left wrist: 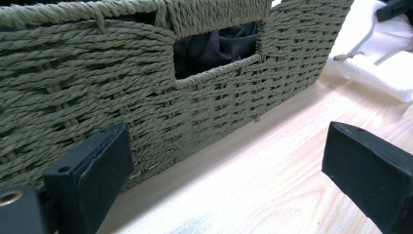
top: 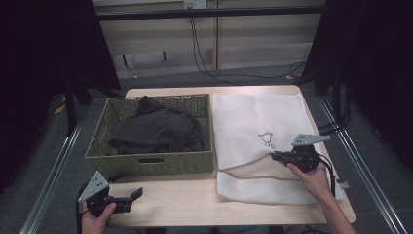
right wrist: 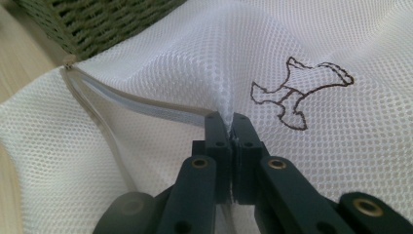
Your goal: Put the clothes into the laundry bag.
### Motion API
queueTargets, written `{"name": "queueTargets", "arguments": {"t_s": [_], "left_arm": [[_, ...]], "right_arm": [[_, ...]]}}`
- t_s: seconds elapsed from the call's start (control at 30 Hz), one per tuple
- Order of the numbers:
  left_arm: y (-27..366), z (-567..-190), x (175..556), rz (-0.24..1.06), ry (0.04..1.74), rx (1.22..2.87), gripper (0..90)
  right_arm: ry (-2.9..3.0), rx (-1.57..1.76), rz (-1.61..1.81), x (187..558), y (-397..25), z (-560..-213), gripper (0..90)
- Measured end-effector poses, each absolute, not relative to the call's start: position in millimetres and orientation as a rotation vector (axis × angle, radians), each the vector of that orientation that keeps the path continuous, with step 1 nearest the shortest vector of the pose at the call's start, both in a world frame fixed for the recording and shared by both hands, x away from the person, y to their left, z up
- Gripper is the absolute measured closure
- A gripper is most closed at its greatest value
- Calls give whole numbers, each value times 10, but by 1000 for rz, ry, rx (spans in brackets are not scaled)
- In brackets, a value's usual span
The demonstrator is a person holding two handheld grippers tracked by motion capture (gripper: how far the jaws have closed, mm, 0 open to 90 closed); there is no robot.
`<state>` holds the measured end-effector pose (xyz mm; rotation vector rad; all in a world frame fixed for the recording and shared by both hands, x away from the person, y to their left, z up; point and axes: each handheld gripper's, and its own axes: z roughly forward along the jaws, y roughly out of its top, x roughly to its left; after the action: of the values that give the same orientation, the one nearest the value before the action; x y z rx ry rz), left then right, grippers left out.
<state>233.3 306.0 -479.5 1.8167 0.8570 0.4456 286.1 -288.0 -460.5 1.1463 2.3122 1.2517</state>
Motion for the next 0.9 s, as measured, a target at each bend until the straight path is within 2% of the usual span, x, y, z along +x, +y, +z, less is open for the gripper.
{"name": "queueTargets", "arguments": {"t_s": [0.9], "left_arm": [[3062,-4704,2327,445,833,1809,72]], "right_arm": [[2136,1117,1479,2946,-2924,-4175,887]]}}
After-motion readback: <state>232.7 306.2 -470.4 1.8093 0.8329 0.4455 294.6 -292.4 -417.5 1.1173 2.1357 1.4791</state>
